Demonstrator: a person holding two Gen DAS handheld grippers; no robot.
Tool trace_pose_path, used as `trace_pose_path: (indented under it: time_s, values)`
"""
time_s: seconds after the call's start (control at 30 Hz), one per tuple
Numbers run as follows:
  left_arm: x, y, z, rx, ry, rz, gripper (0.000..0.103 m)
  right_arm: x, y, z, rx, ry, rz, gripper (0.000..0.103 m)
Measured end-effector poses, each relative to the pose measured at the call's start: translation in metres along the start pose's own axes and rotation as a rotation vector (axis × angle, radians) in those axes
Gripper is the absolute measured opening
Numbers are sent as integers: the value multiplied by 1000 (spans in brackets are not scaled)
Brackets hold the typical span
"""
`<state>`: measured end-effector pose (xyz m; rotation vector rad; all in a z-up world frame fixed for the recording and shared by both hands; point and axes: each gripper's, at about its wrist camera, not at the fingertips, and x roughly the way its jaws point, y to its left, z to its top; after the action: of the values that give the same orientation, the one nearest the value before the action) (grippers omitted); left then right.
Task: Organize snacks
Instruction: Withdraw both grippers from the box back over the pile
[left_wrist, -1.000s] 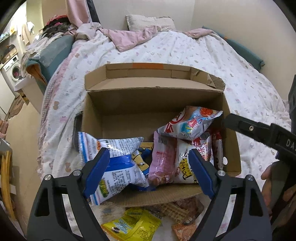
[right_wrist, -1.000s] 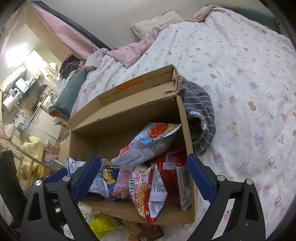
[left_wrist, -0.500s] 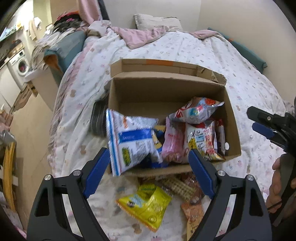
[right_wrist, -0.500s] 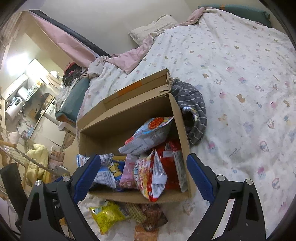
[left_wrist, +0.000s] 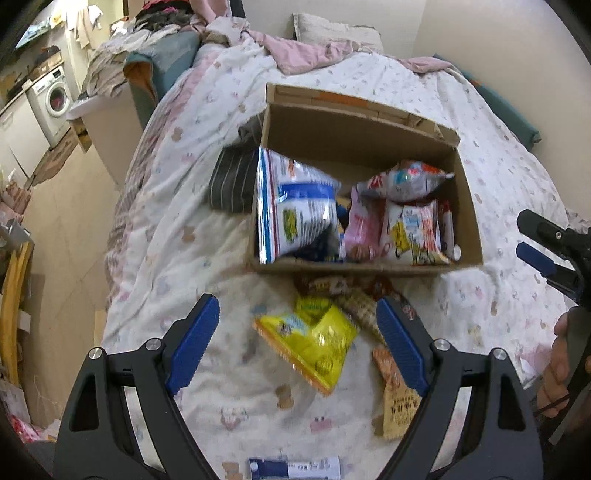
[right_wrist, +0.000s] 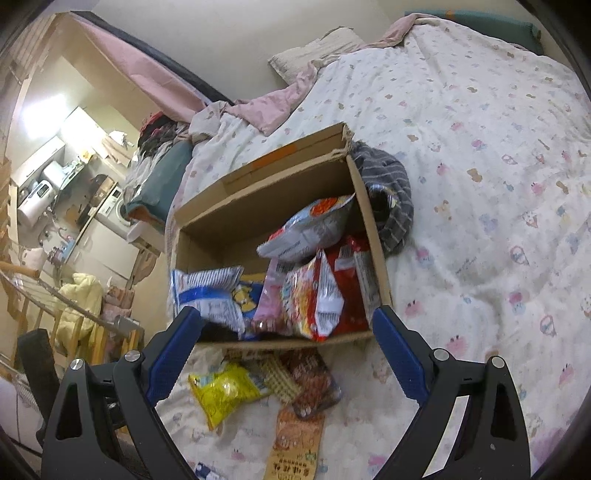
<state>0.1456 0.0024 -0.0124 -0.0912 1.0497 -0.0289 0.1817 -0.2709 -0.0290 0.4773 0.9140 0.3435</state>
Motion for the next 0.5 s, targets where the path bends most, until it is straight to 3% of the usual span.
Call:
trace_pose_path:
  time_s: [0.17, 0.5]
  values:
    - [-1, 3, -19, -4, 26, 7, 85, -3, 2, -19, -12, 34, -11, 96]
    - [12, 26, -57, -61, 159, 19, 85, 2, 3, -53, -57, 94, -20, 96]
